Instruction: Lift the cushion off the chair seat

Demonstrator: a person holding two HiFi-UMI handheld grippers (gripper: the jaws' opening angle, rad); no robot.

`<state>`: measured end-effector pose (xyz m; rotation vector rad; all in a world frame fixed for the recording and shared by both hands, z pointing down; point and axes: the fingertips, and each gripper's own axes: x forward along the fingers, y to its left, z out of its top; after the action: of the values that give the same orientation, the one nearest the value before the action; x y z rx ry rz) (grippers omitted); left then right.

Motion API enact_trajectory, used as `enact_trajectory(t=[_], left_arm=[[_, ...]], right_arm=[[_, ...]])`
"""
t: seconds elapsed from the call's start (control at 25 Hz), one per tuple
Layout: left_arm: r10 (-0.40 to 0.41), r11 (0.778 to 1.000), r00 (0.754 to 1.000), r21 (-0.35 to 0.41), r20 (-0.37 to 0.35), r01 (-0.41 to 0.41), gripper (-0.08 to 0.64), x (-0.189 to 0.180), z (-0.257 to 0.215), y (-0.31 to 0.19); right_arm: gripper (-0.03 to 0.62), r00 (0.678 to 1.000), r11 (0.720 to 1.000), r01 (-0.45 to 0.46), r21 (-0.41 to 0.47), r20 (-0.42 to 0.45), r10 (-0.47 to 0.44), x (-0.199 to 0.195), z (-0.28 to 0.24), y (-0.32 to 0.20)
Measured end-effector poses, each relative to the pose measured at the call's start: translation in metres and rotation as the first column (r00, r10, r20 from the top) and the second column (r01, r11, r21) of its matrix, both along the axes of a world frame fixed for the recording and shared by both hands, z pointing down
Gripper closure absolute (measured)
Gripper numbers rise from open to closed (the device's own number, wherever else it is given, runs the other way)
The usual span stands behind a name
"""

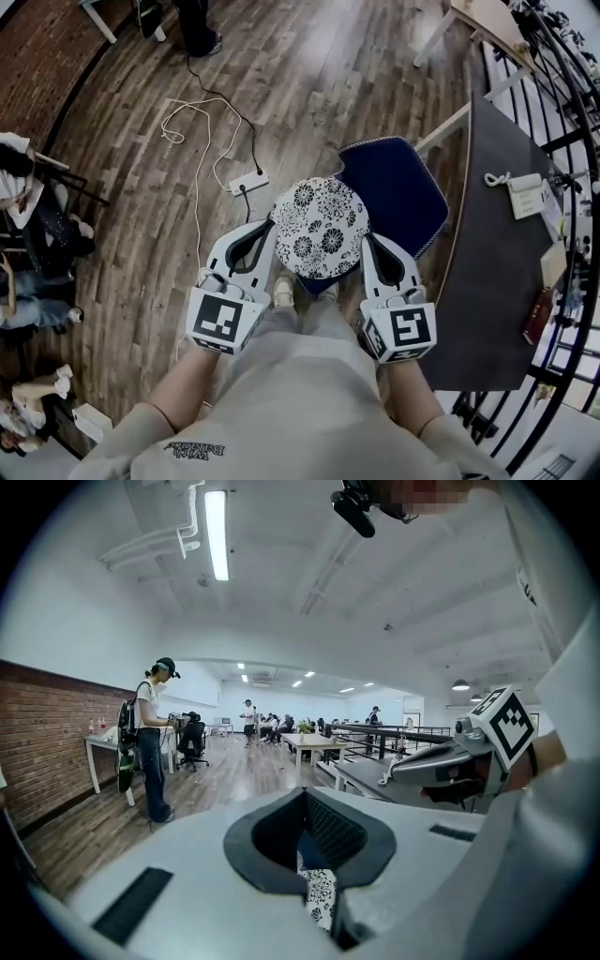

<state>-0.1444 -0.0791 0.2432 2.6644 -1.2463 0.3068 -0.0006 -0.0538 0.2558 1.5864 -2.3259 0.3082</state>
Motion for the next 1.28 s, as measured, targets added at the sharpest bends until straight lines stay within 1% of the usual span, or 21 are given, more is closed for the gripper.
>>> enact_trajectory(t=[0.2,0.4,0.56,0.68,0.8,0.92,1.04,1.2,1.28], left_arm=[[-0.022,0.999,1.000,-0.037,0.021,0.023,0.555,0.010,0.014,-0.011],[-0.063,0.995,0.997,-0.076,0.046,0.066,0.555,0.024,0.035,-0.028],[-0.072,0.987,0.994,-0.141,0.080,0.082,0.553,0.032,0.075,-0.043],[-0.071,0.974,0.991,-0.207,0.117,0.095,0.504,0.039,0.121,-0.053],[-0.061,0.953,0.987,-0.284,0.151,0.102,0.445,0.046,0.175,-0.065],[-0.070,0.924,0.983,-0.360,0.169,0.128,0.405,0.049,0.236,-0.074],[-0.080,0.894,0.977,-0.418,0.197,0.158,0.376,0.051,0.303,-0.082],[-0.075,0.860,0.965,-0.474,0.250,0.190,0.350,0.059,0.400,-0.088],[-0.073,0.837,0.958,-0.505,0.277,0.210,0.344,0.060,0.447,-0.087]], right_arm=[[0.589,0.999,0.999,0.028,-0.038,0.023,-0.027,0.009,0.017,-0.013],[0.589,0.998,0.997,0.026,-0.079,0.064,-0.021,0.027,0.038,-0.029],[0.589,0.998,0.995,0.023,-0.102,0.059,-0.017,0.039,0.065,-0.043],[0.589,0.999,0.991,0.008,-0.135,0.052,-0.001,0.052,0.095,-0.051],[0.589,0.999,0.985,-0.005,-0.172,0.046,0.013,0.063,0.129,-0.061],[0.589,0.999,0.977,-0.013,-0.211,0.041,0.022,0.070,0.167,-0.066],[0.589,0.999,0.969,-0.021,-0.245,0.032,0.030,0.076,0.209,-0.071],[0.589,0.999,0.962,-0.018,-0.272,0.030,0.027,0.084,0.272,-0.079],[0.589,0.999,0.957,-0.015,-0.289,0.033,0.026,0.086,0.301,-0.082]])
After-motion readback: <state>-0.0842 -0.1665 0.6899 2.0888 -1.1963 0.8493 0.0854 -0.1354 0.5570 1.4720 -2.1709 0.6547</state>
